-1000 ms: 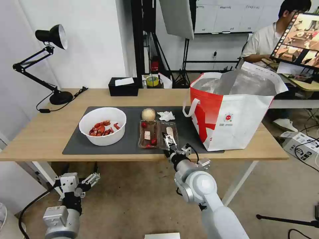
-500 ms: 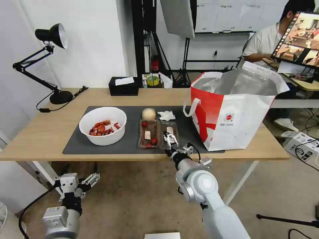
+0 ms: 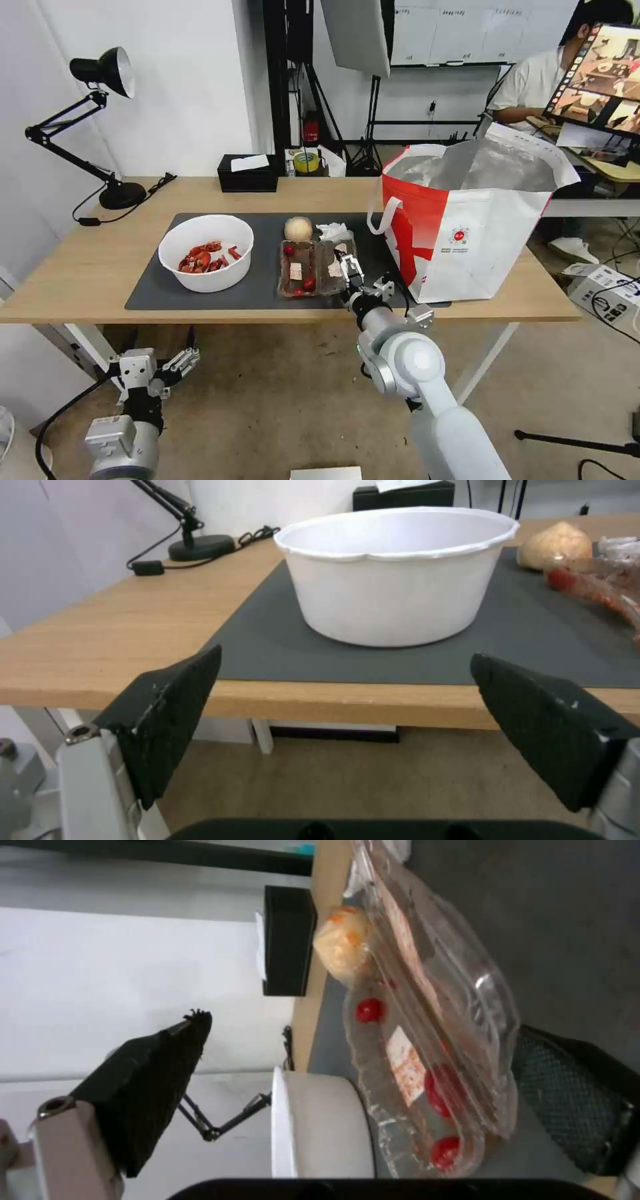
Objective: Pick up the trash from the table and place it into the takeout bag.
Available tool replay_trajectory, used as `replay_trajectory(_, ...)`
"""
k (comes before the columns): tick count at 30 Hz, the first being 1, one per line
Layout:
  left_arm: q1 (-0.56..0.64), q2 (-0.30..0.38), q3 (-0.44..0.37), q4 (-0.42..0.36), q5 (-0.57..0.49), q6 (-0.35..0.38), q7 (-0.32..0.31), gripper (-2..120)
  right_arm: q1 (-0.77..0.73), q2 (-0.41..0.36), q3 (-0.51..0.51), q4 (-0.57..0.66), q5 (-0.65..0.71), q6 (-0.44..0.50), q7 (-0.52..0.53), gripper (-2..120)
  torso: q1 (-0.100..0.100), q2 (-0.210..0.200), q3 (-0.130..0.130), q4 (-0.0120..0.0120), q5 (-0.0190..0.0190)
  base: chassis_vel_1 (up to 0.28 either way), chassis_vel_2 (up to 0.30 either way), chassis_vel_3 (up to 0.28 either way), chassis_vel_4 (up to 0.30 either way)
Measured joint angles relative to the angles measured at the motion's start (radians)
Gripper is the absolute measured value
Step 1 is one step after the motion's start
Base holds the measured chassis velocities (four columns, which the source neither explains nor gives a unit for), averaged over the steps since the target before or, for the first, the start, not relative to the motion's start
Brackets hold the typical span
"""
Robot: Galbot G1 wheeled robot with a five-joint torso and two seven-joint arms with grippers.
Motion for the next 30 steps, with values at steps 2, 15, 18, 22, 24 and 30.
replay_trajectory(2,0.0,0.0,0.0,0.0,0.0,0.0,0.0,100,0.005,-0.004,0.002,0.003,-0.002,-0.002,0.0,100,0.0,0.0,0.0,0.0,0.0,0.0,0.0,0.0,0.0)
replay_trajectory(15,-0.004,0.004,-0.001,-0.001,-0.003,0.0,-0.001,100,0.069,-0.031,0.001,0.019,0.004,-0.021,0.007,100,0.0,0.0,0.0,-0.0001,0.0,0.0,0.0,0.0,0.0)
replay_trajectory(18,-0.004,0.003,-0.002,-0.001,-0.003,0.0,-0.001,100,0.082,-0.029,-0.007,0.014,0.015,-0.031,0.018,100,0.0,0.0,0.0,-0.0001,-0.0001,0.0,0.0,0.0,0.0)
replay_trajectory(22,-0.002,-0.002,-0.003,-0.001,-0.001,0.0,-0.001,100,0.113,-0.015,-0.034,0.006,0.044,-0.065,0.046,100,0.0,0.0,0.0,-0.0001,-0.0002,0.0,0.0,0.0,0.0)
replay_trajectory(24,-0.002,-0.005,-0.002,0.0,0.0,0.0,-0.001,100,0.131,-0.007,-0.046,-0.006,0.047,-0.075,0.061,100,0.0,0.0,0.0,-0.0001,-0.0003,0.0,0.0,0.0,0.0)
replay_trajectory(30,0.001,-0.011,-0.008,0.0,0.002,0.0,-0.001,100,0.222,0.049,-0.113,-0.123,0.062,-0.137,0.113,100,0.0,0.0,0.0,0.0,-0.0001,0.0,0.0,0.0,0.0)
